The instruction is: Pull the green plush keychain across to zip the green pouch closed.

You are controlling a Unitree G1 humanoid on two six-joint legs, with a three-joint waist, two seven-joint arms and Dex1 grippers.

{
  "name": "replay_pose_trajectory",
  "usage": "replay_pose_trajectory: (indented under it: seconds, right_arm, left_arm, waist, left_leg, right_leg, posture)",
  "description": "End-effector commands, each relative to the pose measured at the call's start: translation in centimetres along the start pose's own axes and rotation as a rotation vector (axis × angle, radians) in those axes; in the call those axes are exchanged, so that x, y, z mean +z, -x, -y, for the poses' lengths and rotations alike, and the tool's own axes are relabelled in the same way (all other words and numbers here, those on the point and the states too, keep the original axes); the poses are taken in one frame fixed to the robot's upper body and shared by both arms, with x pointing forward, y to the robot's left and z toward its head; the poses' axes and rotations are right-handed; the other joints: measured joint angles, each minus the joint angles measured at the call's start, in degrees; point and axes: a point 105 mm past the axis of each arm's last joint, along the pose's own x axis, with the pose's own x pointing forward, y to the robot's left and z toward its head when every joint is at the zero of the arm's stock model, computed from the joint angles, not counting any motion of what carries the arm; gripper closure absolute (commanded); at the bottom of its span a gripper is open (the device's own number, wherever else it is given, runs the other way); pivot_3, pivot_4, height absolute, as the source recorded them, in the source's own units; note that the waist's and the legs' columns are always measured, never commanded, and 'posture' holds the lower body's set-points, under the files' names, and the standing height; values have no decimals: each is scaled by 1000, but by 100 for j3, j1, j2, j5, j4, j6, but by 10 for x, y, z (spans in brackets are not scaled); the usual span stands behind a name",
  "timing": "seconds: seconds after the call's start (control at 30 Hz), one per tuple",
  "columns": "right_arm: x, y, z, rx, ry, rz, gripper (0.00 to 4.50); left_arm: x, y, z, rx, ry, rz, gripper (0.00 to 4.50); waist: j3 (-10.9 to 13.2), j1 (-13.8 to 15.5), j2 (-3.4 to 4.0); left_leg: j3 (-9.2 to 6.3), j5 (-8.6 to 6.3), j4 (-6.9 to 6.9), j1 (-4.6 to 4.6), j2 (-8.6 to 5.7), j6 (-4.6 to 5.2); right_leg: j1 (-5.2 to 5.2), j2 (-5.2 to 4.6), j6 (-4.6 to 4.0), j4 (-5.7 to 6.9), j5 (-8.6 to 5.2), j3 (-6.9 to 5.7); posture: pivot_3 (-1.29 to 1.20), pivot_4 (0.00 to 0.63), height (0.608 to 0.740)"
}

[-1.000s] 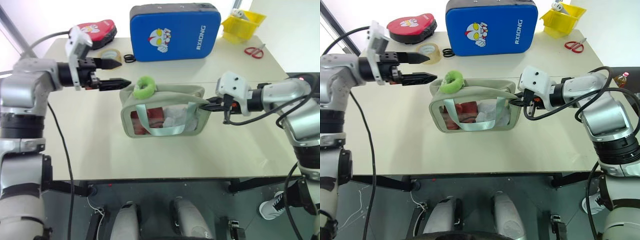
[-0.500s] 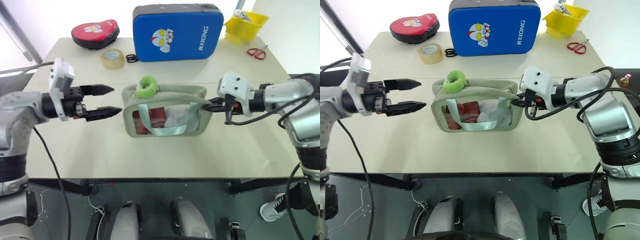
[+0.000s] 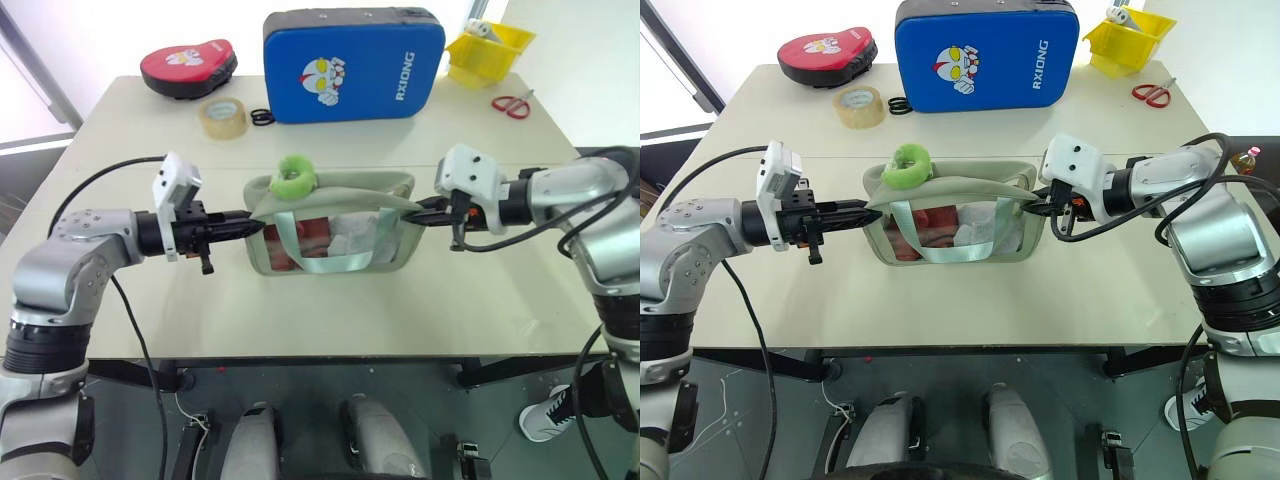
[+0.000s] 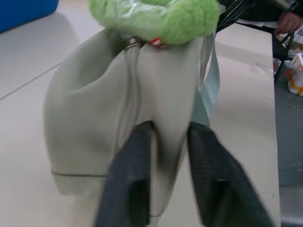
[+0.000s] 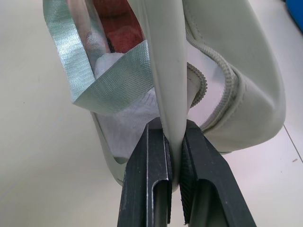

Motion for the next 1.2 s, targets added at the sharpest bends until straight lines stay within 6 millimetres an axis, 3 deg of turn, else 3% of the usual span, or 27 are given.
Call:
replay_pose_trajectory:
  seconds: [0.03,0.13,0.23,0.33,0.37,0.47,0.63,0.73,0.87,0.97,1.2]
  right_arm:
    - [7,3,-1,-2,23,13,4500]
    - [4,7,-4,21,-3,-3,3407]
    - [14,24,-5,47,1,39,1885]
    - [46,43,0,32,65,202,318]
    - [63,46,0,48,75,284,79]
    - [103,35,-3,95,134,432,79]
    - [137,-18,2,97,199,407,79]
    - [148,-43,1,123,202,367,79]
    - [143,-71,-1,137,204,264,79]
    - [140,-73,-3,160,181,241,859]
    - [135,-71,-6,178,153,220,4332]
  left_arm:
    - [5,-1,1,-4,-38,0,4477]
    - [6,-5,-2,9,-55,-5,4500]
    - [7,-9,-4,9,-74,-8,4500]
    - [6,-10,-5,4,-92,-14,4500]
    - [6,-10,-6,0,-102,-15,4500]
    - [7,-12,-8,-7,-112,-15,4500]
    - [9,-16,-8,-28,-126,-15,4500]
    - [8,-17,-8,-34,-129,-19,4500]
    - [9,-17,-7,-35,-131,-16,4500]
    - [8,-15,-6,-29,-130,-18,4500]
    - [7,-14,-7,-20,-130,-20,4500]
  waist:
    - [0,-3,0]
    - [0,3,0]
    - [0,28,0]
    - [0,35,0]
    - [0,23,1]
    - [0,-29,3]
    - [-1,-4,2]
    - [-1,28,2]
    - [-1,22,2]
    - [-1,21,1]
    - [-1,7,1]
  left_leg:
    - [0,0,0,0,0,0]
    - [0,0,0,0,0,0]
    - [0,0,0,-2,-2,0]
    - [0,0,0,-4,-3,0]
    - [0,0,0,-3,-3,0]
    - [0,0,0,4,-1,0]
    - [-3,1,-3,11,1,1]
    - [-2,1,-1,-2,-1,1]
    - [-2,1,-1,-13,-1,1]
    - [-4,1,-3,-13,-1,1]
    - [-5,1,-2,-11,-1,1]
  right_leg:
    - [0,0,0,0,0,0]
    - [0,0,0,0,0,0]
    - [0,-2,0,-2,0,0]
    - [0,-3,0,-6,0,0]
    - [1,-2,0,-6,0,-1]
    - [2,1,-1,-1,1,0]
    - [7,3,-4,2,2,-4]
    - [1,-2,-4,-2,2,-6]
    - [-5,-9,-4,-8,2,-8]
    - [-7,-9,-4,-7,2,-9]
    - [-7,-6,-4,-6,2,-9]
  posture:
    - [0,150,737]
    - [0,150,737]
    - [0,150,737]
    - [0,150,737]
    - [0,150,737]
    - [0,150,737]
    - [0,150,737]
    - [0,150,737]
    - [0,150,737]
    - [0,150,737]
    - [0,150,737]
